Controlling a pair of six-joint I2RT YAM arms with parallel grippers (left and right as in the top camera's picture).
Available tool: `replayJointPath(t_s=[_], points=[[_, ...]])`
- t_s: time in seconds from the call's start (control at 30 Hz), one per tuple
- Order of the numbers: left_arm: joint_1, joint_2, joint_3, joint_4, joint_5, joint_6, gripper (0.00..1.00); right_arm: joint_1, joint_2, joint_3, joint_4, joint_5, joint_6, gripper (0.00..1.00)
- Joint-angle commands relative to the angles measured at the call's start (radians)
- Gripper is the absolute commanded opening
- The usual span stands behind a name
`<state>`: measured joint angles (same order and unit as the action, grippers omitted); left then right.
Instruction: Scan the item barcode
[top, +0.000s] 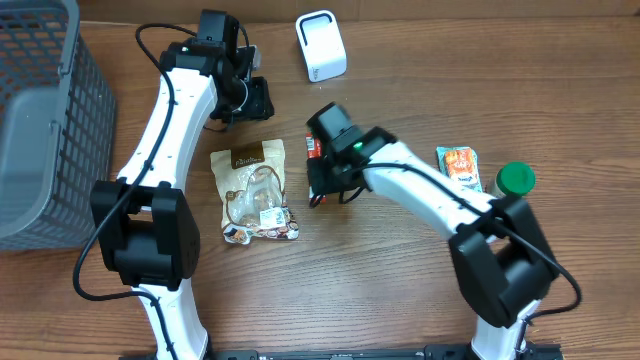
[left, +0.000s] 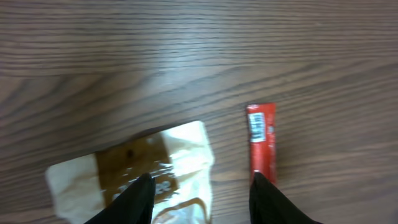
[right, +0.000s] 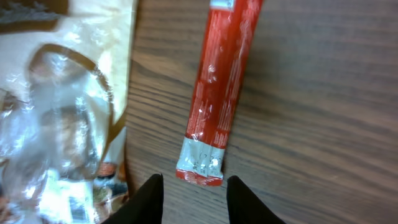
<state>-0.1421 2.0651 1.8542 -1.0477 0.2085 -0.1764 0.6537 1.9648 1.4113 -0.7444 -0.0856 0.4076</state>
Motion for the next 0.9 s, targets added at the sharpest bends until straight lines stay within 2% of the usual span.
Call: replayJointPath(t_s=[0.0,0.7,0.77,0.87], points=[[0.010,-0.029,0.006,-0.003,-0.063,0.019,0.42,0.005,0.029,-0.005,0.005,0.080,0.120,0.34],[0.011,-0.029,0.005,-0.002,-0.063,0.019,0.42,0.022,0.128,-0.005,0.063,0.079,0.128,0.34],[0.011,-0.029,0.005,-0.003,-0.063,0.019,0.42,0.024,0.132,-0.005,0.063,0.085,0.128,0.32],[0.011,-0.029,0.005,-0.002,-0.063,0.019,0.42,0.026,0.132,-0.005,0.061,0.085,0.128,0.23]])
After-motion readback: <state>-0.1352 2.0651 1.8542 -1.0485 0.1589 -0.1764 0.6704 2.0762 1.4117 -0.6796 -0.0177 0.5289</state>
